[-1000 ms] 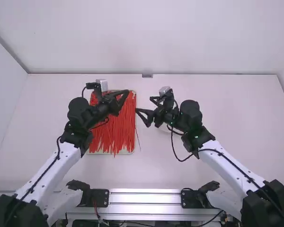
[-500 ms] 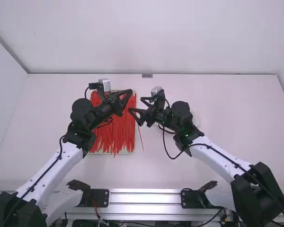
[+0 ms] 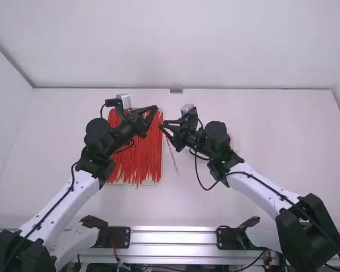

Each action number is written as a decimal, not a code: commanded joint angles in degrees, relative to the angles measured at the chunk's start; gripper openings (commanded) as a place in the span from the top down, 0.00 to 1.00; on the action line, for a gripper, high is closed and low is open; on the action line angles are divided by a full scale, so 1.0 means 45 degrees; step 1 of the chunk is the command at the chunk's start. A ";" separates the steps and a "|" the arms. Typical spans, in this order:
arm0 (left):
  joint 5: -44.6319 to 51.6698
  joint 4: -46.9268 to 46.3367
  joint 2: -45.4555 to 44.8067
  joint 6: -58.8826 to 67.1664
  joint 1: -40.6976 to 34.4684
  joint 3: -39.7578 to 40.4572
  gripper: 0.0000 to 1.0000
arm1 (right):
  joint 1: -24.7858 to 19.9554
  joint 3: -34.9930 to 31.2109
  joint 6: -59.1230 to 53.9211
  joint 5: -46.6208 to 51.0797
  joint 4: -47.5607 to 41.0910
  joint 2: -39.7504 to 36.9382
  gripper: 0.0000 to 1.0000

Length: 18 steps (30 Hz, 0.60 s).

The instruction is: Fasten the cable tie

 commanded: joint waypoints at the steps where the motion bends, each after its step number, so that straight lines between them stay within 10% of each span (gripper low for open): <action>1: -0.0063 0.0083 0.0029 -0.0083 -0.0228 -0.0044 0.98 | 0.0005 0.0355 0.0049 -0.0029 0.0121 0.0015 0.88; 14: -0.0044 0.0180 0.0024 0.0442 -0.0092 -0.0044 0.91 | -0.0155 0.0355 -0.0097 -0.0126 0.0160 0.0010 1.00; 18: 0.0058 0.0121 -0.0010 0.1049 0.0146 -0.0039 0.57 | -0.1277 0.0355 0.0151 -0.1802 0.0393 -0.0015 1.00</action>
